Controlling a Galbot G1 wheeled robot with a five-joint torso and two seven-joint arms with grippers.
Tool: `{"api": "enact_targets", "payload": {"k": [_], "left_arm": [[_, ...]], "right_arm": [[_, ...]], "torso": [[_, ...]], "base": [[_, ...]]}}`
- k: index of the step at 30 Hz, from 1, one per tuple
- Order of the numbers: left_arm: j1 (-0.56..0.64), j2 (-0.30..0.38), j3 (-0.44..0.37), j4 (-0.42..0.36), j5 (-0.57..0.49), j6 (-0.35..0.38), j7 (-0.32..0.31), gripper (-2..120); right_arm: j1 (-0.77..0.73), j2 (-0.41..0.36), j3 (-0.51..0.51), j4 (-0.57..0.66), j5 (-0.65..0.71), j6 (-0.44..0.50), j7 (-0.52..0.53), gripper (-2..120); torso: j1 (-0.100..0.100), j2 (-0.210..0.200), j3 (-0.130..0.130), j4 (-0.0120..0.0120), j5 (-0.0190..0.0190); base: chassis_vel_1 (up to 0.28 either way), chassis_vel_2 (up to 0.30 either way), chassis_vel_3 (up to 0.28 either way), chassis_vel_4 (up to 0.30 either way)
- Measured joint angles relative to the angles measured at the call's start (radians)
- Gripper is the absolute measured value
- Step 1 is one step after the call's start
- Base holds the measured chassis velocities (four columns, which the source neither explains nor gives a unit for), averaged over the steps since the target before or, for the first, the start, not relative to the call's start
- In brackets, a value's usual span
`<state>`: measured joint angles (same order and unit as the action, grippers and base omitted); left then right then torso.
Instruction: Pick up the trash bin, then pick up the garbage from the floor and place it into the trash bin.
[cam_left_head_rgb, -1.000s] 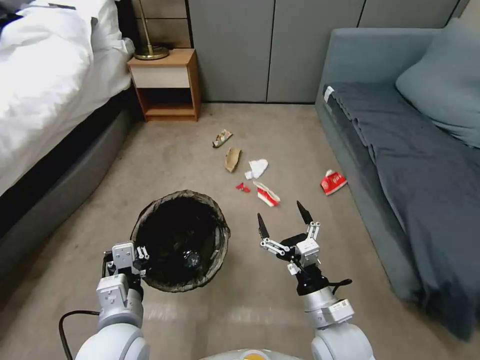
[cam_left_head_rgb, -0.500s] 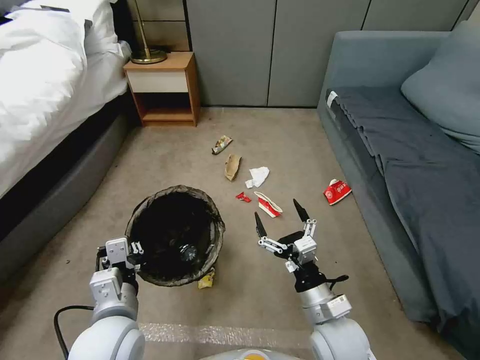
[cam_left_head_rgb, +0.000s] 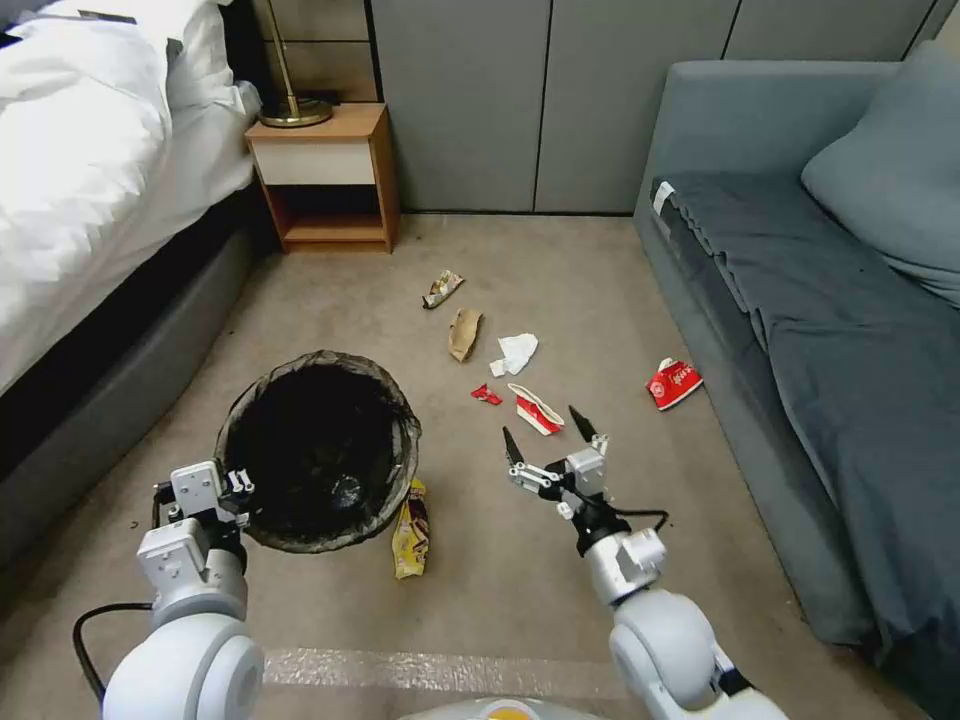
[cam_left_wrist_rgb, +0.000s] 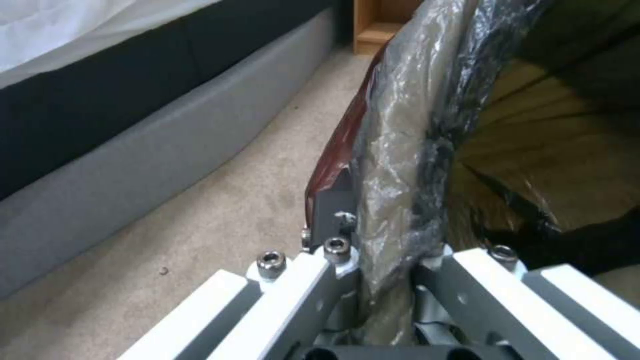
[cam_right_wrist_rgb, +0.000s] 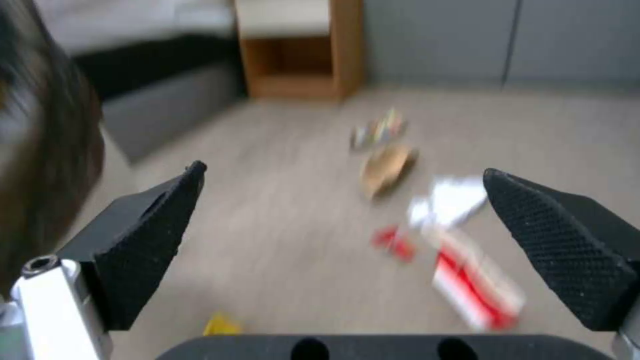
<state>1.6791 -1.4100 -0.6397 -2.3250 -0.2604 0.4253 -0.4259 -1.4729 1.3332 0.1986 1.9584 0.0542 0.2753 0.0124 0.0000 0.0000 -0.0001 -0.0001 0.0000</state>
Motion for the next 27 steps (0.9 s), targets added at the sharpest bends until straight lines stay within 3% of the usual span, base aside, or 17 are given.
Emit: {"api": "enact_targets", "payload": {"k": [6, 8, 9, 11, 12, 13, 14, 18, 21, 27], "left_arm": [[-0.009, -0.01, -0.027, -0.003, -0.017, 0.011, -0.005, 0], [-0.012, -0.025, -0.03, -0.002, -0.014, 0.013, -0.007, 0], [-0.012, -0.025, -0.03, -0.002, -0.014, 0.013, -0.007, 0], [-0.017, -0.039, -0.027, 0.006, -0.005, 0.013, -0.008, 0], [-0.017, -0.039, -0.027, 0.006, -0.005, 0.013, -0.008, 0], [-0.021, -0.045, -0.025, 0.014, 0.002, 0.013, -0.009, 0], [-0.024, -0.05, -0.021, 0.02, 0.007, 0.013, -0.008, 0], [-0.029, -0.058, -0.017, 0.031, 0.016, 0.011, -0.009, 0], [-0.04, -0.068, -0.013, 0.048, 0.022, 0.006, -0.008, 0], [-0.047, -0.071, -0.014, 0.062, 0.022, 0.004, -0.006, 0]], "right_arm": [[0.108, -0.09, -0.083, -0.058, 0.142, -0.162, 0.075, 100], [0.284, -0.209, -0.242, -0.125, 0.392, -0.344, 0.161, 100], [0.284, -0.209, -0.242, -0.125, 0.392, -0.344, 0.161, 100], [0.442, -0.266, -0.387, -0.209, 0.534, -0.425, 0.206, 100], [0.442, -0.266, -0.387, -0.209, 0.534, -0.425, 0.206, 100], [0.533, -0.277, -0.481, -0.261, 0.639, -0.471, 0.227, 100], [0.61, -0.273, -0.558, -0.305, 0.709, -0.492, 0.235, 100], [0.737, -0.243, -0.671, -0.379, 0.778, -0.509, 0.235, 100], [0.876, -0.13, -0.834, -0.505, 0.855, -0.528, 0.229, 100], [0.952, -0.015, -0.969, -0.683, 0.869, -0.514, 0.171, 100]], "torso": [[0.0, 0.0, 0.0, 0.0, 0.0001], [0.0, 0.0, 0.0, 0.0, 0.0], [0.0, 0.0, 0.0, 0.0, 0.0], [0.0, 0.0, 0.0, 0.0007, 0.0001], [0.0, 0.0, 0.0, 0.0007, 0.0001], [0.0, 0.0, 0.0, -0.0001, -0.0003], [0.0, 0.0, 0.0, -0.0002, 0.0001], [0.0, 0.0, 0.0, 0.0002, -0.0006], [0.0, 0.0, 0.0, 0.0003, -0.0002], [0.0, 0.0, 0.0, 0.0001, -0.0003]], "base": [[0.0, 0.0, 0.0, 0.0], [0.0, 0.0, 0.0, 0.0], [0.0, 0.0, 0.0, 0.0], [0.0, 0.0, 0.0, 0.0], [0.0, 0.0, 0.0, 0.0], [0.0, 0.0, 0.0, 0.0], [0.0, 0.0, 0.0, 0.0], [0.0, 0.0, 0.0, 0.0], [0.0, 0.0, 0.0, 0.0], [0.0, 0.0, 0.0, 0.0]]}}
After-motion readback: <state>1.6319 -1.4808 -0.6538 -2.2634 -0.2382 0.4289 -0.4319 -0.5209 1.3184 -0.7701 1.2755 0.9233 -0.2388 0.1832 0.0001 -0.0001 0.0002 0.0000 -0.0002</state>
